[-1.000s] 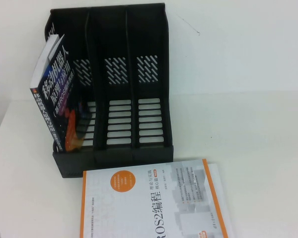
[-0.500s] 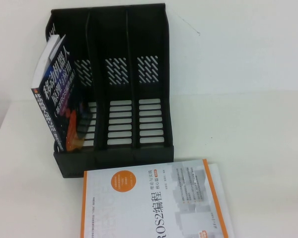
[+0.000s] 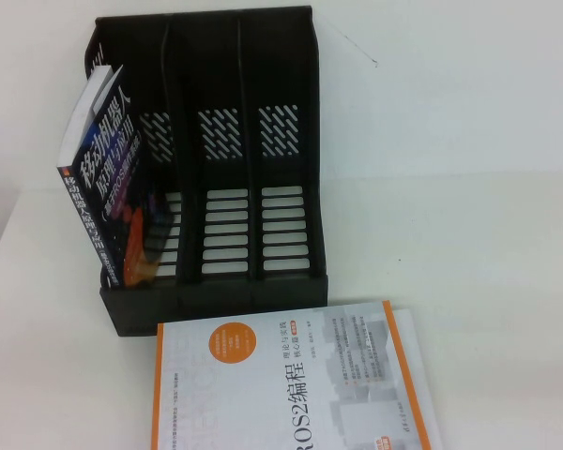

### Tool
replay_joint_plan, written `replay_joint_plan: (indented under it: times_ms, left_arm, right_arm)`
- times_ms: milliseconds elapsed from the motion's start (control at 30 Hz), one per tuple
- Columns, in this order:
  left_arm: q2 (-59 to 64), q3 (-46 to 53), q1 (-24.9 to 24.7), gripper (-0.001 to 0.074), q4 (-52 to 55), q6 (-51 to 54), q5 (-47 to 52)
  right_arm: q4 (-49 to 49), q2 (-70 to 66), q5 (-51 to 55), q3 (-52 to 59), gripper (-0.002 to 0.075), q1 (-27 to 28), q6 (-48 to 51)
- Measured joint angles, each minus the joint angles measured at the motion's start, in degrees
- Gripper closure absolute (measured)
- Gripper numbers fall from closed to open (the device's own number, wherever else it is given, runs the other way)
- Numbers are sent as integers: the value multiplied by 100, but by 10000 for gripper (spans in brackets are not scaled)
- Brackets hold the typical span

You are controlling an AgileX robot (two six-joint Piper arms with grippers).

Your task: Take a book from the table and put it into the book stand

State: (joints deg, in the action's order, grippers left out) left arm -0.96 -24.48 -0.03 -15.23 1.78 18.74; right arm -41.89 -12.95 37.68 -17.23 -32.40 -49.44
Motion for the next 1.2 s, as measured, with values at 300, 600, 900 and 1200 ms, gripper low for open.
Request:
replay_joint_plan:
  times_ms: [300, 600, 900, 1200]
  left_arm:
    - [0, 0, 0, 735, -54, -22, 0]
    - [0, 270, 22, 736, 53, 35, -16]
    - [0, 2148, 49, 736, 200, 279, -64]
    - [-2, 2540, 62, 736, 188, 177, 27]
  right_arm:
    - [0, 0, 0, 0, 721, 0, 0]
    - [0, 0, 0, 0, 721, 0, 0]
    - [0, 0, 3, 0, 721, 0, 0]
    - [0, 0, 3, 0, 721, 0, 0]
